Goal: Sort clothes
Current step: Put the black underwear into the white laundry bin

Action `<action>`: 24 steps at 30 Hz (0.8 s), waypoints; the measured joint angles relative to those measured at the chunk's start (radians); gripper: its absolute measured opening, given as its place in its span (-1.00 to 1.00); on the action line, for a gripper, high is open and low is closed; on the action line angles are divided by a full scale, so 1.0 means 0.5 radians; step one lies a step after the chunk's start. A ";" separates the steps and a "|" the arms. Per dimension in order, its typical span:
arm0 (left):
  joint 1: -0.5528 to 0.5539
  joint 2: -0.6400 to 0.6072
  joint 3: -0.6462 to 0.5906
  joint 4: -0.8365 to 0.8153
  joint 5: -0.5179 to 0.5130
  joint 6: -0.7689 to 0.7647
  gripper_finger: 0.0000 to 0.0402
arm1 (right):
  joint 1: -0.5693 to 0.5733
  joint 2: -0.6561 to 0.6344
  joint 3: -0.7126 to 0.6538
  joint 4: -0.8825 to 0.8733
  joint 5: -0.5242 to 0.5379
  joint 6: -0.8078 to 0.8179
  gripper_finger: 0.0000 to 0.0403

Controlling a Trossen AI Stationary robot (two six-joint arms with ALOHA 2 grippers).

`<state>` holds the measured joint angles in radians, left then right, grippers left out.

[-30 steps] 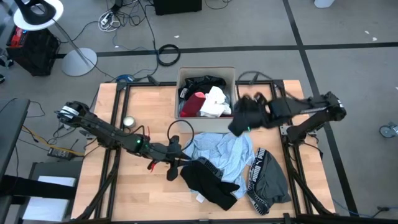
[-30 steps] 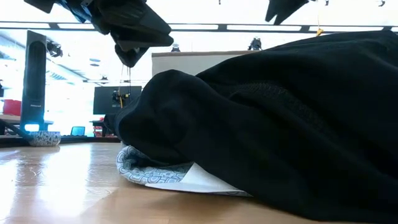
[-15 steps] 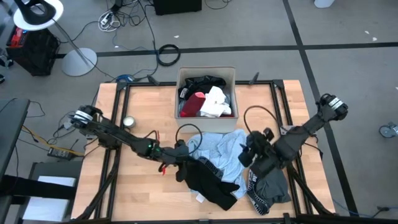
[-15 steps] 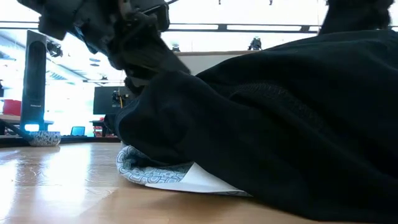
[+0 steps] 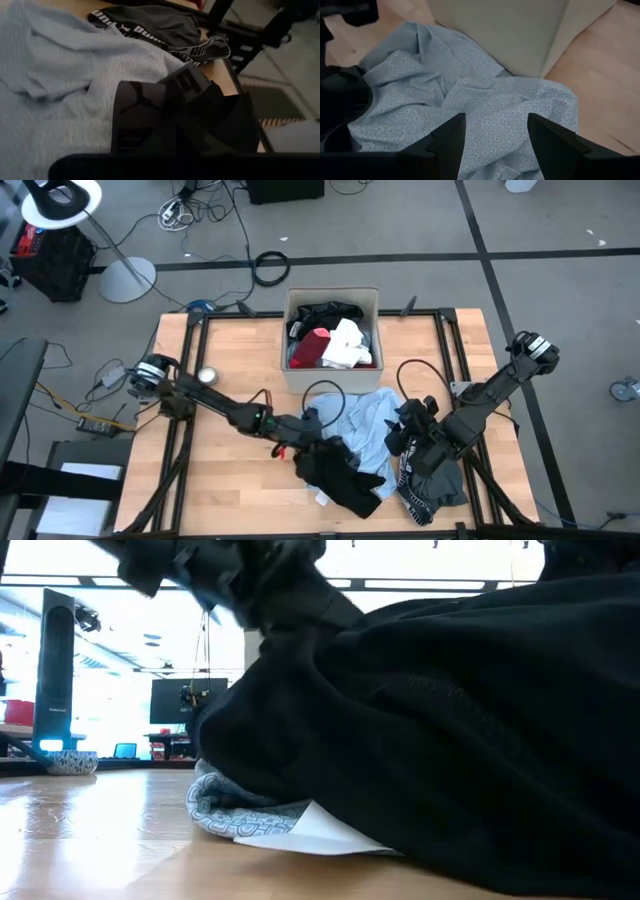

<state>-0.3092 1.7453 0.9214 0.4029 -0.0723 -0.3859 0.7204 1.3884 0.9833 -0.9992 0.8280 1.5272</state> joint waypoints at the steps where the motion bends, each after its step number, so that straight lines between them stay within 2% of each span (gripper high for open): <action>1: 0.000 -0.001 0.051 -0.071 0.000 0.034 -0.99 | 0.000 0.000 0.000 0.000 0.000 -0.002 0.07; 9: 0.042 -0.003 0.503 -0.709 -0.013 0.322 -0.99 | 0.001 0.000 0.000 -0.001 -0.001 -0.004 0.07; 16: 0.108 -0.004 0.949 -1.205 -0.142 0.618 -1.00 | 0.001 -0.001 0.000 -0.002 -0.001 -0.009 0.07; 24: 0.257 -0.004 1.600 -1.894 -0.531 0.927 -1.00 | 0.001 0.000 0.000 0.001 -0.002 -0.021 0.07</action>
<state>-0.1807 1.7435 1.7214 -0.5439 -0.3376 0.0775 0.7208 1.3884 0.9833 -0.9985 0.8272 1.5166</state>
